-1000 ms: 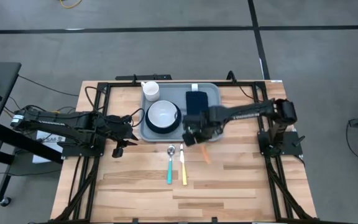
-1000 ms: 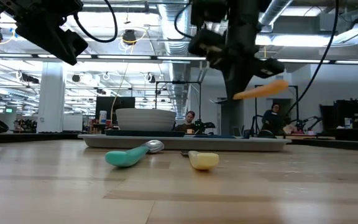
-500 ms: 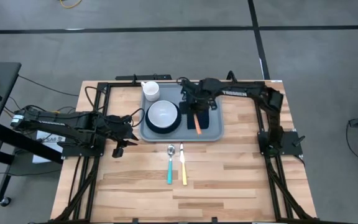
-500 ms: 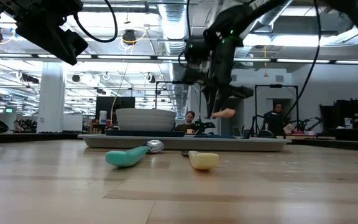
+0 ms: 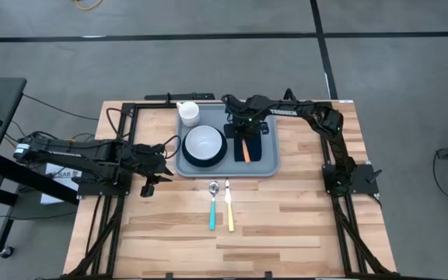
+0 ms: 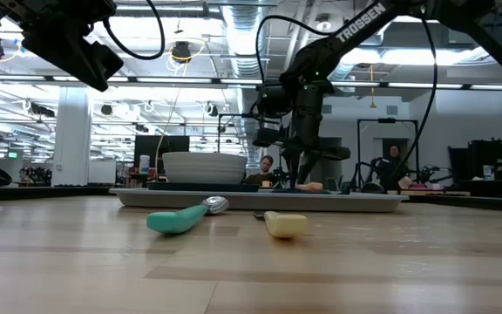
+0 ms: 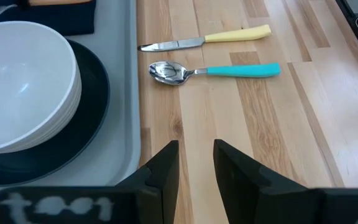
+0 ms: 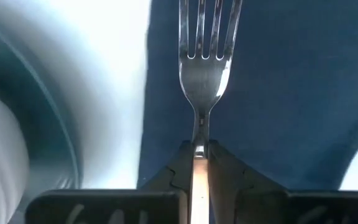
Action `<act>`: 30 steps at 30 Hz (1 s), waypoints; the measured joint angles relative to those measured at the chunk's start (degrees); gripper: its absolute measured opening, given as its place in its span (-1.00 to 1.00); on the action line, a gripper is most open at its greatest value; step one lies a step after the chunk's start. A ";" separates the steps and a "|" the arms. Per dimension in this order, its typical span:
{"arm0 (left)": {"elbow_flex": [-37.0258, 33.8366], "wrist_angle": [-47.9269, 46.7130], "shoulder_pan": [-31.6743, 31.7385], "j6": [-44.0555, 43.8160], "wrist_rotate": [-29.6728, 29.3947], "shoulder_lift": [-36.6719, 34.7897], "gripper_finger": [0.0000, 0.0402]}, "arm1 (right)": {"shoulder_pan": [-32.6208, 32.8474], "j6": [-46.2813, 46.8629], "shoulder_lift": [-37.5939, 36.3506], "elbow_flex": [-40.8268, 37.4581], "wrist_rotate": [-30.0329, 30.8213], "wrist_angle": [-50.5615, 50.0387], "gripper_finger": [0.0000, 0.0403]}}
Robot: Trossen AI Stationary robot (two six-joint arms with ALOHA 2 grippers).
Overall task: Set up tray
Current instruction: Put the orange fork on the dark blue napkin
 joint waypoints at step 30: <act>0.00 -0.07 -0.02 0.02 -0.02 0.00 -0.57 | -1.70 -0.87 -0.04 -0.02 3.01 -3.14 -0.77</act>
